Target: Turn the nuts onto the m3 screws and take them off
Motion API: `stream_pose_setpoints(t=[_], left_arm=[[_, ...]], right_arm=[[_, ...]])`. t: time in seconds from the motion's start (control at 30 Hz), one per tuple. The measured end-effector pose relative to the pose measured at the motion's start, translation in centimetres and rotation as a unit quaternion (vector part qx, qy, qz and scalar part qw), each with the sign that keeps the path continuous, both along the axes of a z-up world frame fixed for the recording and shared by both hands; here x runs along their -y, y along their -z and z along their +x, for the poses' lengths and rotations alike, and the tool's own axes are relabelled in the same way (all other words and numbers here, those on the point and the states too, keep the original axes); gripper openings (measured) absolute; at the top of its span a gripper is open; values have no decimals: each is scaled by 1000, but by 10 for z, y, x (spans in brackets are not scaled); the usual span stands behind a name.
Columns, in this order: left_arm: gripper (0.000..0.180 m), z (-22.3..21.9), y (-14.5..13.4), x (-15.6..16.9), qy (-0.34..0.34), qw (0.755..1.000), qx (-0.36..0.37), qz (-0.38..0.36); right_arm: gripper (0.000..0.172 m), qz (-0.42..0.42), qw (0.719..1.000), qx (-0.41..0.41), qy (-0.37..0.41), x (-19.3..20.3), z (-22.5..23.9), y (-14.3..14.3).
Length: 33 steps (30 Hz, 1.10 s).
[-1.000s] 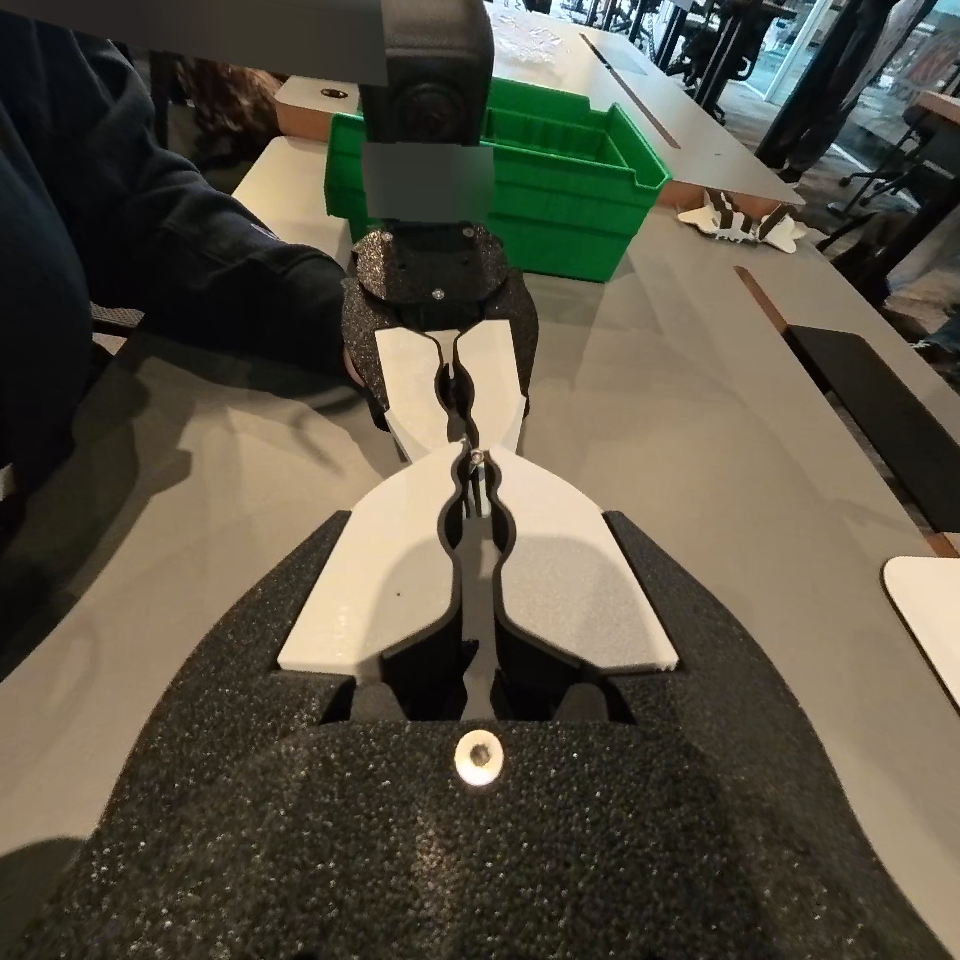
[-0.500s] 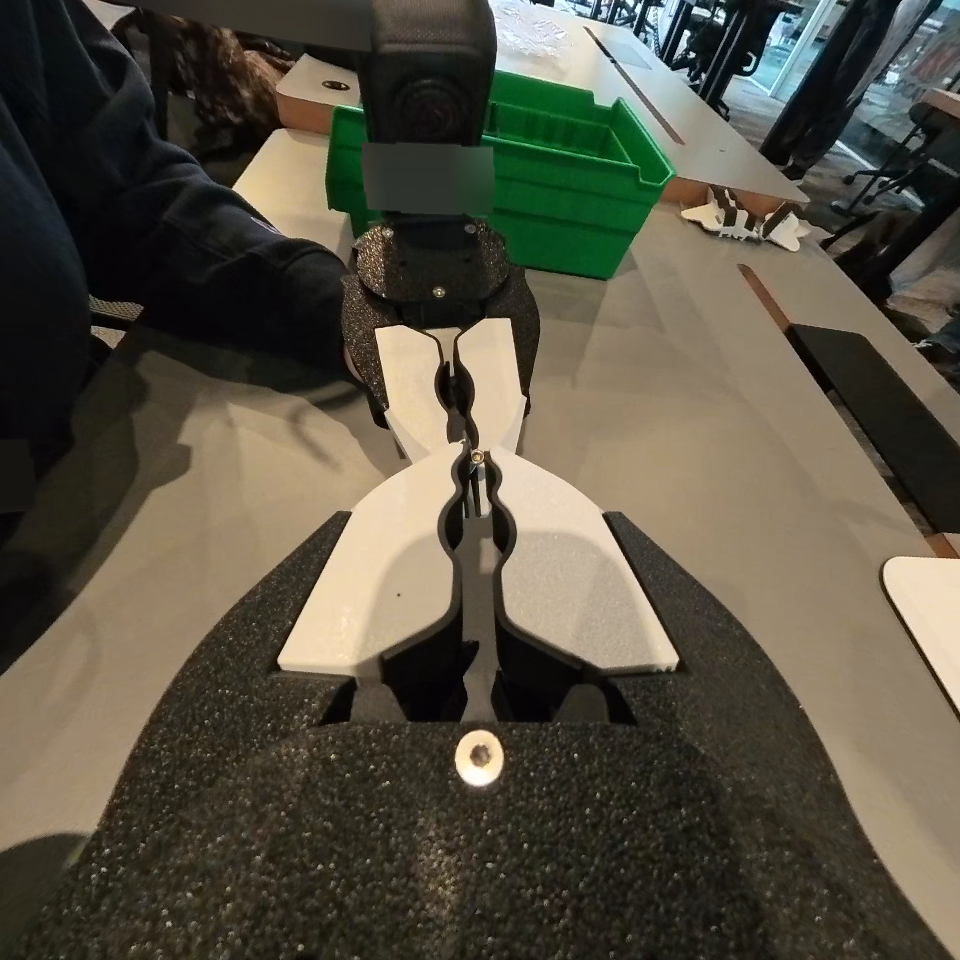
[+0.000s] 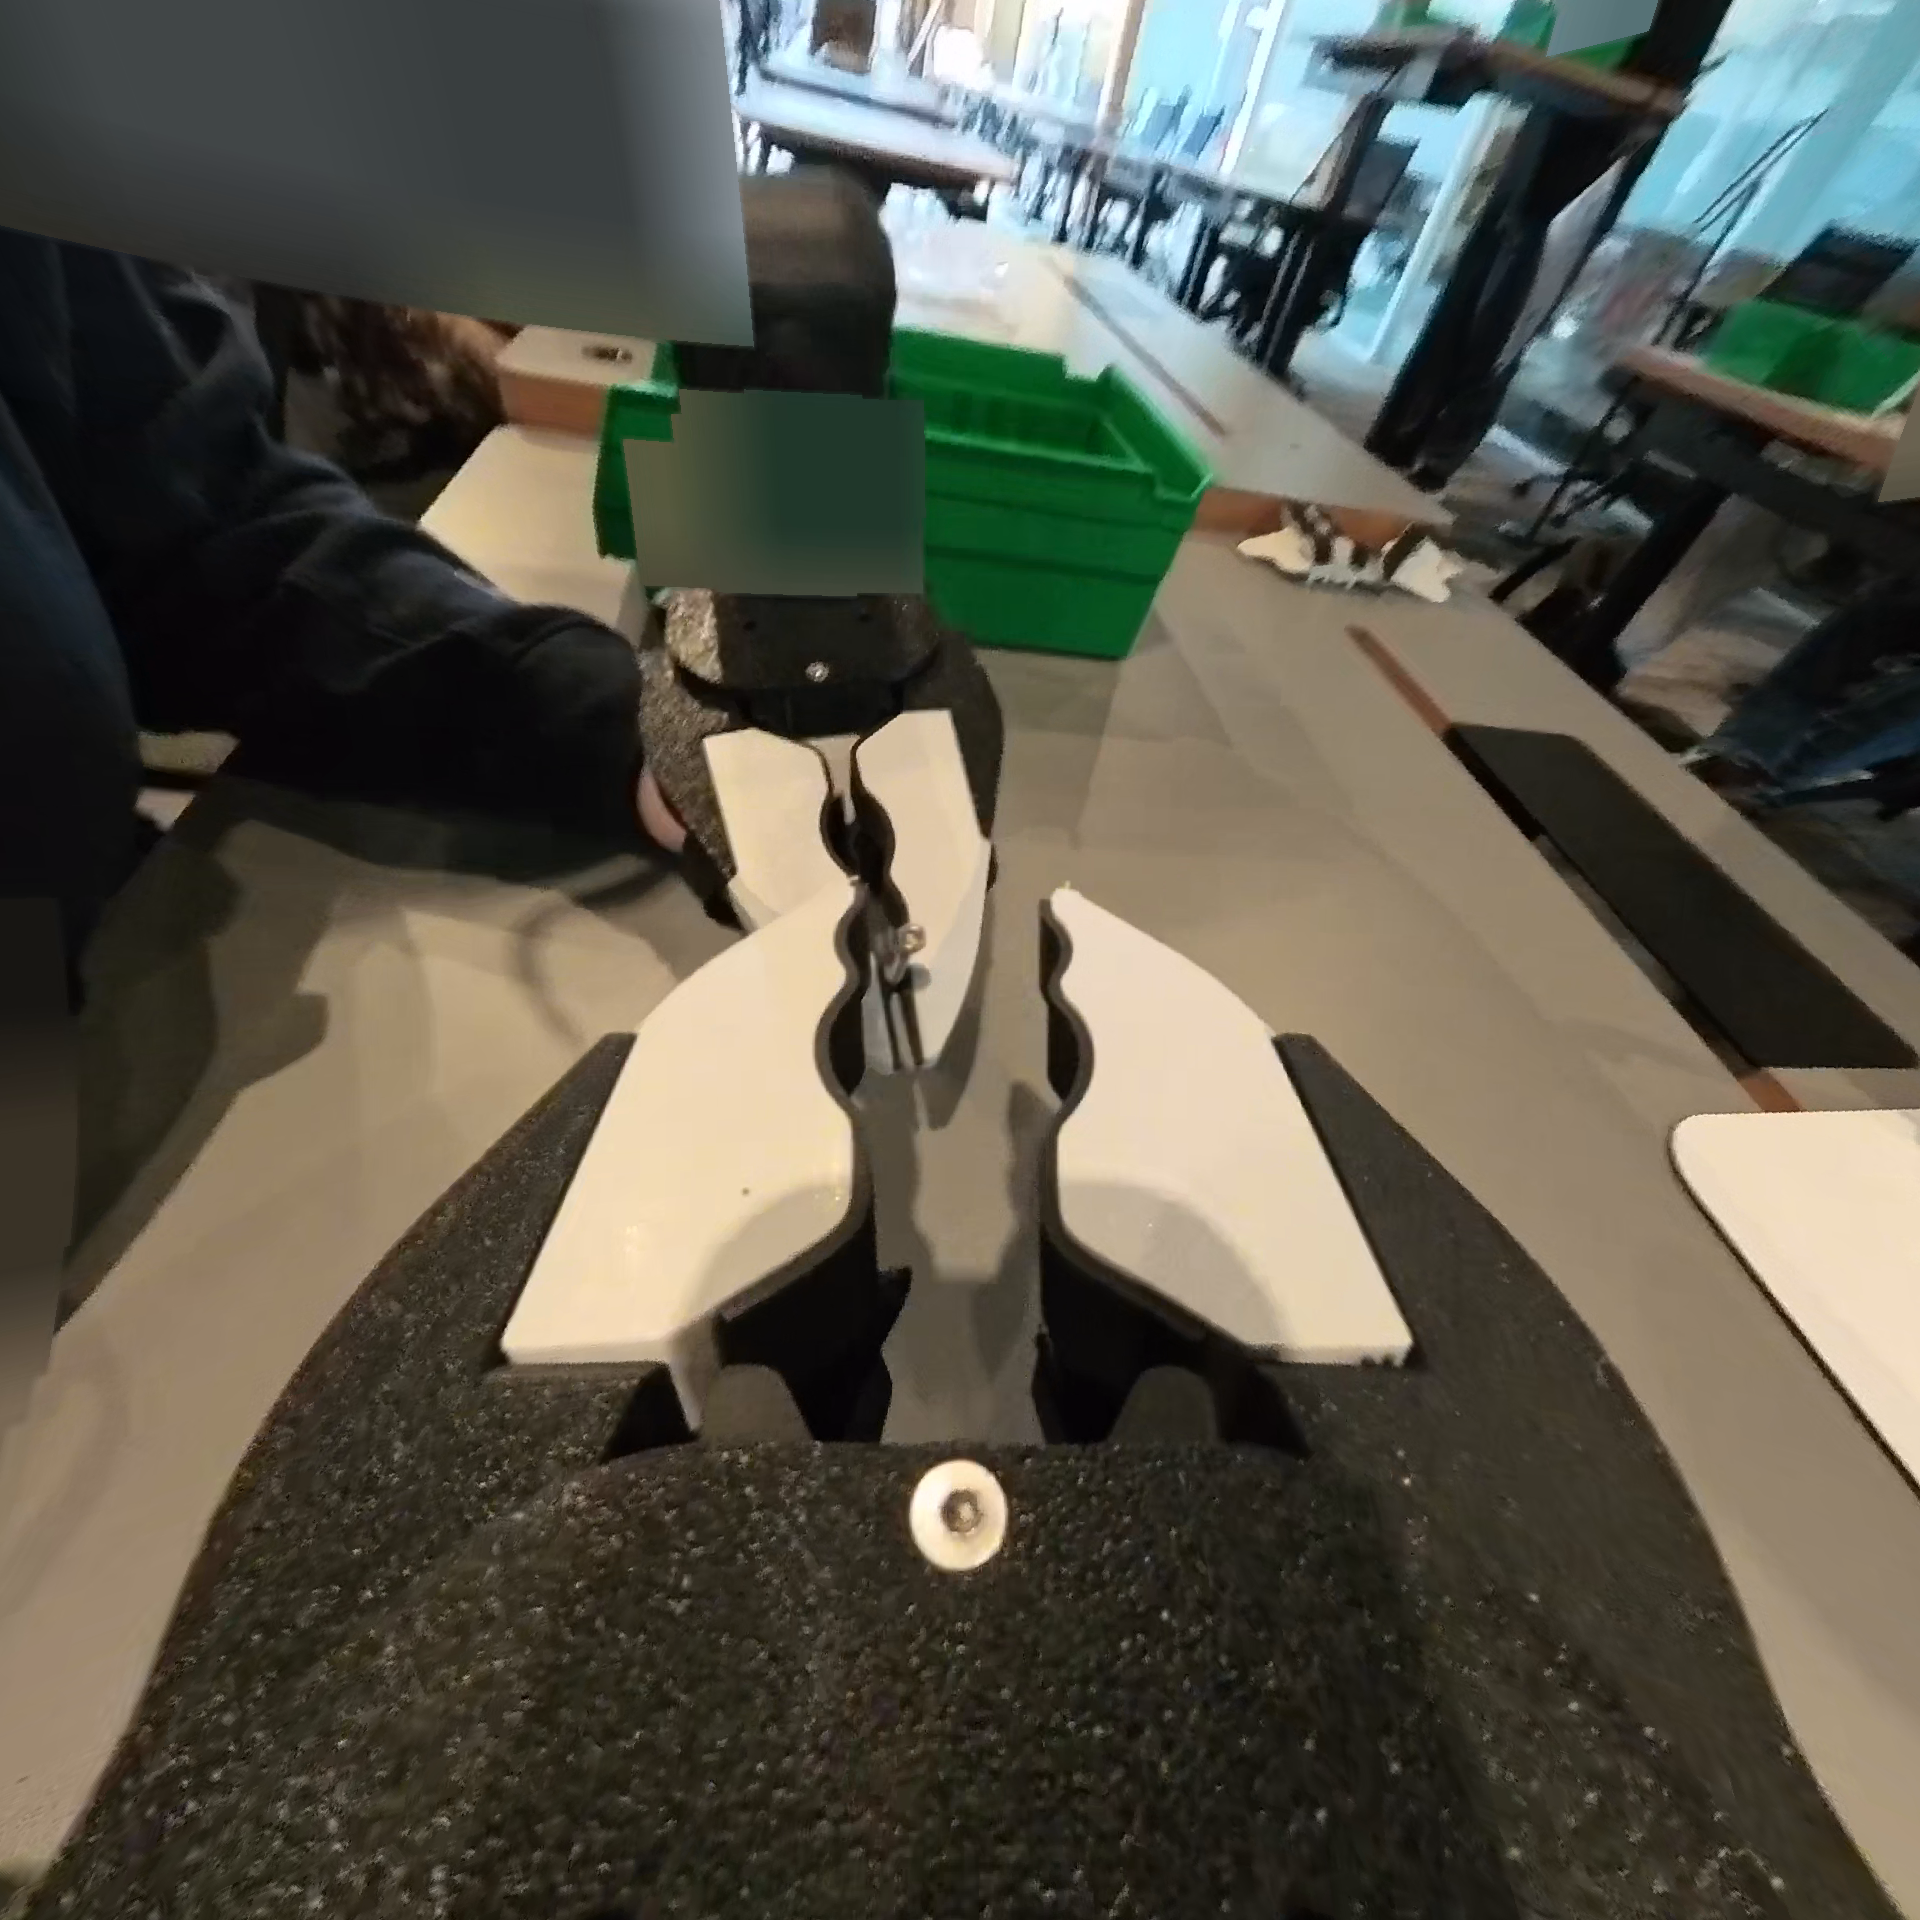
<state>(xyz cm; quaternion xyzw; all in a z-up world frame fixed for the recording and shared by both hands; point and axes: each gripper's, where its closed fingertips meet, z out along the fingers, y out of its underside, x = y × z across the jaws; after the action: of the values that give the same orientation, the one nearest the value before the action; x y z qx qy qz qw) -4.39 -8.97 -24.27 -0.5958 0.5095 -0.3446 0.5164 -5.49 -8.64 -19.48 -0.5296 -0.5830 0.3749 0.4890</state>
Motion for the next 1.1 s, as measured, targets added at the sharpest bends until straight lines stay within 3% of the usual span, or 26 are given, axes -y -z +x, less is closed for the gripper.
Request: stream_pose_setpoints(t=[0.27,0.5,0.77,1.1], left_arm=[[3,-14,-18,-14,-40,996,76,-27],[3,-21,-24,-18,-59,992,104,-36],[3,-20,-22,-17,-58,993,98,-31],[3,-20,-22,-17,-58,993,98,-30]], right_arm=[[43,-6,989,-141,51,-16,-7,-21],[46,-82,959,-263,63,-10,0,-28],[41,-110,963,-238,54,-3,-15,-7],[41,-121,954,-270,54,-7,-7,-11]])
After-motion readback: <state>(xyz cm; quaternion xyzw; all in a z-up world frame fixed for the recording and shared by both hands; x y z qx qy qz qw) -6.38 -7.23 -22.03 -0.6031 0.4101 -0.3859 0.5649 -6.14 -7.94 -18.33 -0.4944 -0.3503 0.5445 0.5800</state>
